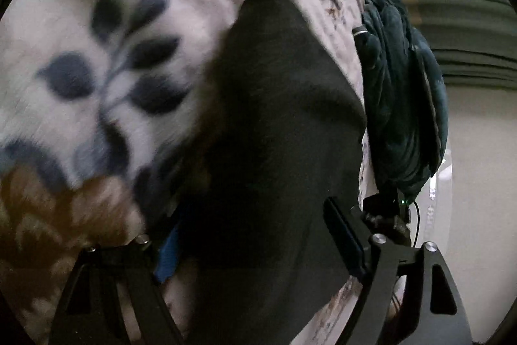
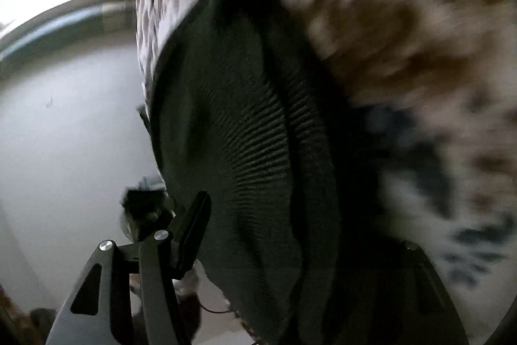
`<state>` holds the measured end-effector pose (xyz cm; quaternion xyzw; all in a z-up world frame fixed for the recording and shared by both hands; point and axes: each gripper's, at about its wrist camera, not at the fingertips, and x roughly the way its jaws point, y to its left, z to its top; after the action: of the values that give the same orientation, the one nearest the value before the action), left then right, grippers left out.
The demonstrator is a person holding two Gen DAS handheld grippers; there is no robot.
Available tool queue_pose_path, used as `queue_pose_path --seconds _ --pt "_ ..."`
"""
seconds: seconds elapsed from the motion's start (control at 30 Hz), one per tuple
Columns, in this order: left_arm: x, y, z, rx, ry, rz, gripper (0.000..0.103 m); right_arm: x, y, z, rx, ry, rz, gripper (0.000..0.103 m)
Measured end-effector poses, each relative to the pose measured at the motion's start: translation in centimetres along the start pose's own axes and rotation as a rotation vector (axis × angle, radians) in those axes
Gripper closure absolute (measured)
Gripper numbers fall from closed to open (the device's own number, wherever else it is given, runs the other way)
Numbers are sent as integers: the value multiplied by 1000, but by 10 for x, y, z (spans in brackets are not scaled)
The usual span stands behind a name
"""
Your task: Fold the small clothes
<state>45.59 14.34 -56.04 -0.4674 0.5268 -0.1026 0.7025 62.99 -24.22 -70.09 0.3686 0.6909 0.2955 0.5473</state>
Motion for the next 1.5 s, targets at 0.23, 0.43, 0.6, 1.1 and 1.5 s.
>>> queue_pose_path --seconds 0.23,0.43,0.6,1.1,1.5 --pt "-10 -46 7 187 -27 74 81 -4 28 -17 -30 -93 -70 83" --pt "-31 -78 39 272 -36 65 81 -23 74 -36 -91 -186 -69 84" --pt "-39 -108 86 334 -40 49 81 -47 114 -15 -108 -260 -30 84" --pt "62 -90 251 365 122 245 64 -12 127 134 10 -377 -177 73" --pt "11 -87 158 443 -108 473 21 -32 153 41 -195 -514 -719 36"
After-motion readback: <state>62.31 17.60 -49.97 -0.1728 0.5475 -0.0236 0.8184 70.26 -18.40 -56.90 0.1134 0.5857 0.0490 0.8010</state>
